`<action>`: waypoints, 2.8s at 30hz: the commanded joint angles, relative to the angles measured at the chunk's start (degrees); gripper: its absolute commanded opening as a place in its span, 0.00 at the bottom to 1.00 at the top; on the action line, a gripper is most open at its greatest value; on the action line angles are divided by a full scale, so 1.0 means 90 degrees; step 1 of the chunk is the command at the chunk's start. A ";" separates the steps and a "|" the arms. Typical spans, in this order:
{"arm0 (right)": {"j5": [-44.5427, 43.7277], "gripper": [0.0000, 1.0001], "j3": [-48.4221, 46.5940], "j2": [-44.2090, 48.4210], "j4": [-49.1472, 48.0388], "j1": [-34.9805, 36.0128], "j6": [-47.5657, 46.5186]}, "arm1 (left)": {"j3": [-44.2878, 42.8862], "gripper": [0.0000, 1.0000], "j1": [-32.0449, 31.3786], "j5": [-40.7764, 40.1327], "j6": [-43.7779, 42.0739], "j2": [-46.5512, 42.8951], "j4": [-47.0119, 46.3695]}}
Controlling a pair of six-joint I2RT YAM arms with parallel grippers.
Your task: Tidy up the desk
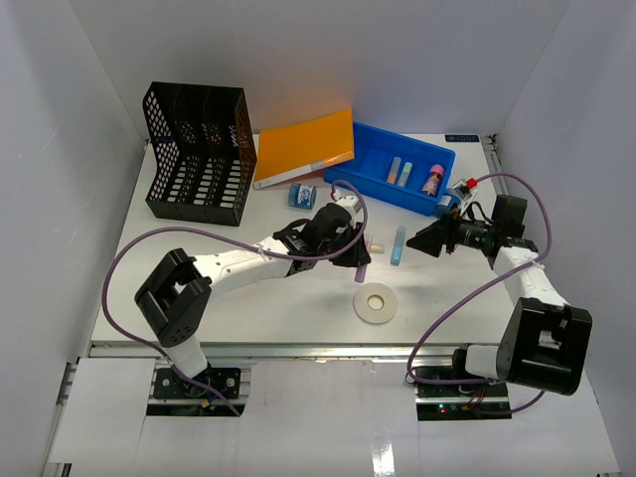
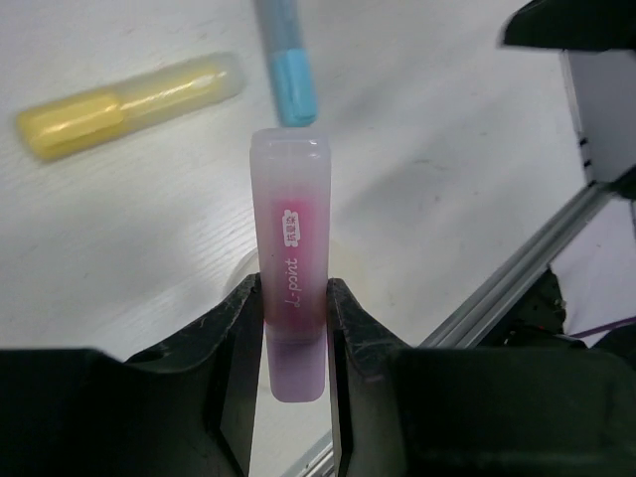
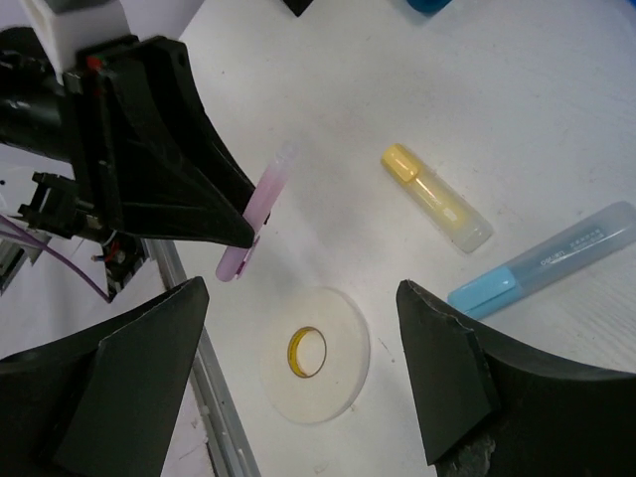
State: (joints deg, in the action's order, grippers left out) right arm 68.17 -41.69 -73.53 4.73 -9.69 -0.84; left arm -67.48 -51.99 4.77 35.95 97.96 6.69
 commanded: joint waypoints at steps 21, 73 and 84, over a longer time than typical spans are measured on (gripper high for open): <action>-0.2053 0.47 0.0861 0.0175 -0.2684 0.0653 0.2971 | -0.1429 0.03 -0.0068 0.1681 -0.0023 0.1436 -0.1896; -0.7083 0.12 -0.6542 -0.5444 -0.1655 0.1877 0.1356 | 0.2202 0.98 0.0845 -0.1189 -0.4654 -0.3015 -0.0097; -0.7316 0.64 -0.6346 -0.5478 -0.1628 0.1896 0.1042 | 0.2246 0.98 0.0845 -0.1222 -0.4687 -0.3013 -0.0112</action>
State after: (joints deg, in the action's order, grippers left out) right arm 3.33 -97.82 -123.44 -8.25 7.55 10.68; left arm -47.29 -44.58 -5.61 -5.58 72.03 6.20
